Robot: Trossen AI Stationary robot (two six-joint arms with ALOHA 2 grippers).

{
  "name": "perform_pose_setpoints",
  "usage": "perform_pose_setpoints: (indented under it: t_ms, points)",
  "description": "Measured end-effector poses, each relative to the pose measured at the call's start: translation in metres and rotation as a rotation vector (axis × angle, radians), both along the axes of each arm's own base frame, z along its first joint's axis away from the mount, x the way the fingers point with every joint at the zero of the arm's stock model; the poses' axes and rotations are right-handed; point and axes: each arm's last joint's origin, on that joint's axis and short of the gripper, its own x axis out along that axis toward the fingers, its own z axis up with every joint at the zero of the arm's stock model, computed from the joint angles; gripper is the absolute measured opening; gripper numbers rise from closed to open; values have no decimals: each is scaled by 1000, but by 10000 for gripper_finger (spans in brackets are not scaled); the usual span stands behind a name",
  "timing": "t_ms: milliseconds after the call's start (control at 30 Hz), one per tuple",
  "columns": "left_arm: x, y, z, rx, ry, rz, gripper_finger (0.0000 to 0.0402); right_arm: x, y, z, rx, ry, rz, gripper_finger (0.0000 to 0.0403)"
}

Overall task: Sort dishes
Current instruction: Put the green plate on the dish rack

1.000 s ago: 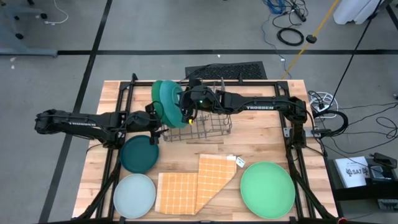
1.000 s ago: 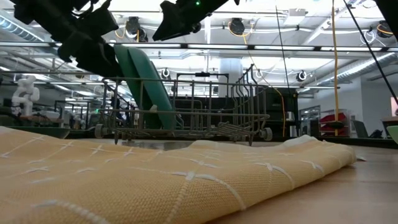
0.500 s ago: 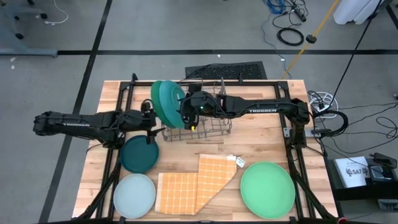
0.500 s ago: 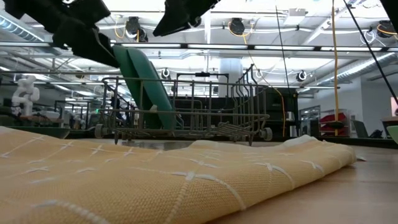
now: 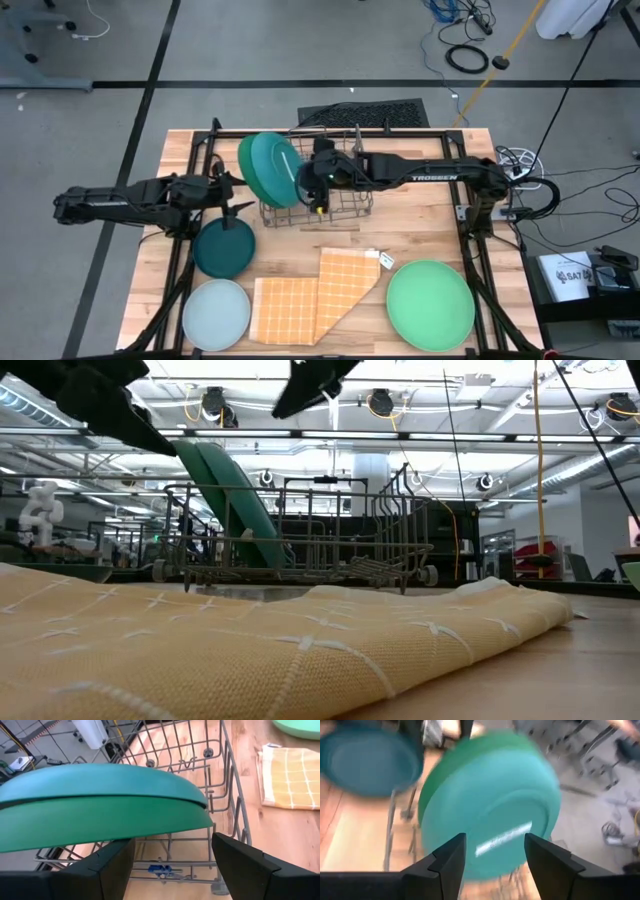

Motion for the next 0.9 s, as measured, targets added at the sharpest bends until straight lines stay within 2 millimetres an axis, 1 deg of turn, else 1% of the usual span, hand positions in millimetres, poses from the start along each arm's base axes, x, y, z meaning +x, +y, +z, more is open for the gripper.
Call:
perform_pose_setpoints:
  t_ms: [233, 333, 400, 600, 767, 900]
  points:
    - [-2, 0, 1, 1, -16, 7, 274, -15, 10, -3, 72, 112, -34, 194]
    - [-2, 1, 4, 7, -47, 47, 274, -20, 16, 0, 84, 126, -30, 194]
    - [0, 2, 8, 2, -98, 58, 274, -23, 20, 4, 82, 115, -22, 194]
    - [16, 1, 16, -10, -198, 0, 274, -26, 22, 14, 24, 76, -32, 194]
    - [34, 2, 19, 13, -248, -12, 274, -27, 24, 15, 26, 83, -27, 194]
    - [48, 5, 14, 16, -228, -15, 274, -28, 31, 14, 26, 86, -9, 194]
